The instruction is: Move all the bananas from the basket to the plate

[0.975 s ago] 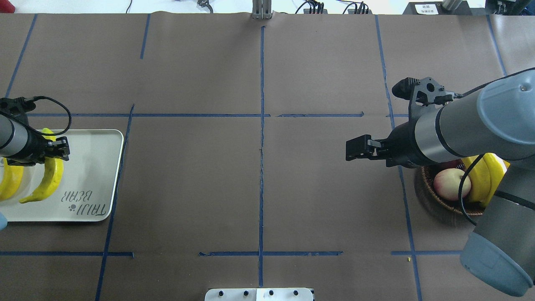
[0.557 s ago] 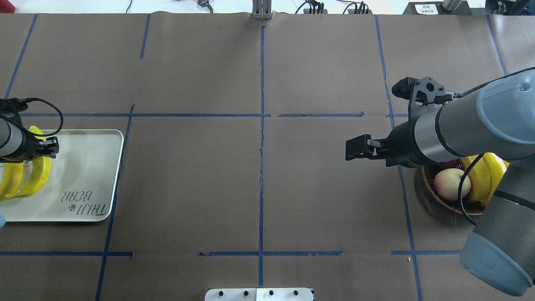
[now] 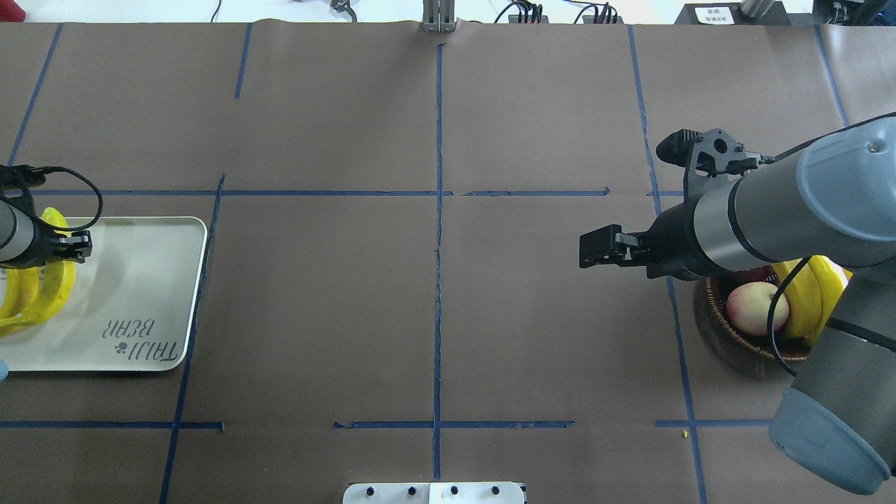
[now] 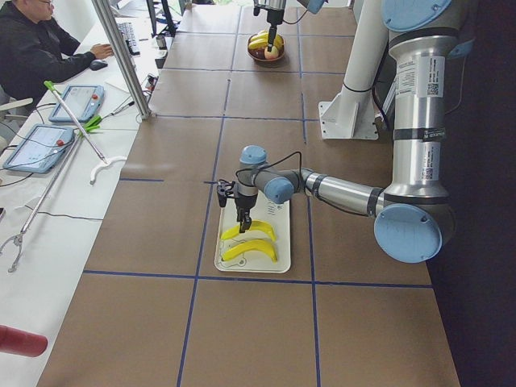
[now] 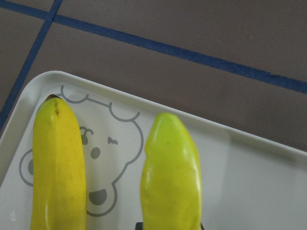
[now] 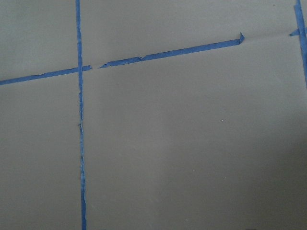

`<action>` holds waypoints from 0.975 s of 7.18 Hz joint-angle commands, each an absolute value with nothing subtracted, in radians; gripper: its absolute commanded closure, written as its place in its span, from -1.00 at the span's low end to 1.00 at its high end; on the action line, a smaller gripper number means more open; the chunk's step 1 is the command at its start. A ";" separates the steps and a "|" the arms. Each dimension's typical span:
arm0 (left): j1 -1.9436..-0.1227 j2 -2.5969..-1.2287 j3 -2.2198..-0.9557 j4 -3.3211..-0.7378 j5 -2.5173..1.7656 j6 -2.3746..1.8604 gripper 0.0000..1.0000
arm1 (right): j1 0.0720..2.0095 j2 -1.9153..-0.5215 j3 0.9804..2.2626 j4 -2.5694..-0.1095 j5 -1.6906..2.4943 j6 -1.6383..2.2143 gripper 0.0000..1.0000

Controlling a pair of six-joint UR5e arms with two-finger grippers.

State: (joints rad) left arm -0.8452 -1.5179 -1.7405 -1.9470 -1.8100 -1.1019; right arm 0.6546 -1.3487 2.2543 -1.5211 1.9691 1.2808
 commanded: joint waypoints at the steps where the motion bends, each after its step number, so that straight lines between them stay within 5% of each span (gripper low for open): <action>1: -0.845 -1.532 -1.762 -1.954 -1.798 -1.086 -0.99 | 0.672 -1.431 2.291 -1.513 1.974 1.197 -1.00; 4: -0.842 -1.589 -1.911 -1.953 -1.961 -1.197 -0.99 | 0.780 -1.740 2.333 -1.424 1.982 0.895 -1.00; 7: -0.792 -1.735 -1.913 -1.944 -1.979 -1.449 -0.99 | 0.935 -1.951 2.118 -0.979 2.126 0.815 -1.00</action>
State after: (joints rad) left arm -0.8204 -1.6930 -1.9051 -1.9452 -1.9743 -1.3657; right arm 0.8434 -1.8923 2.2052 -1.1351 2.0240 0.8334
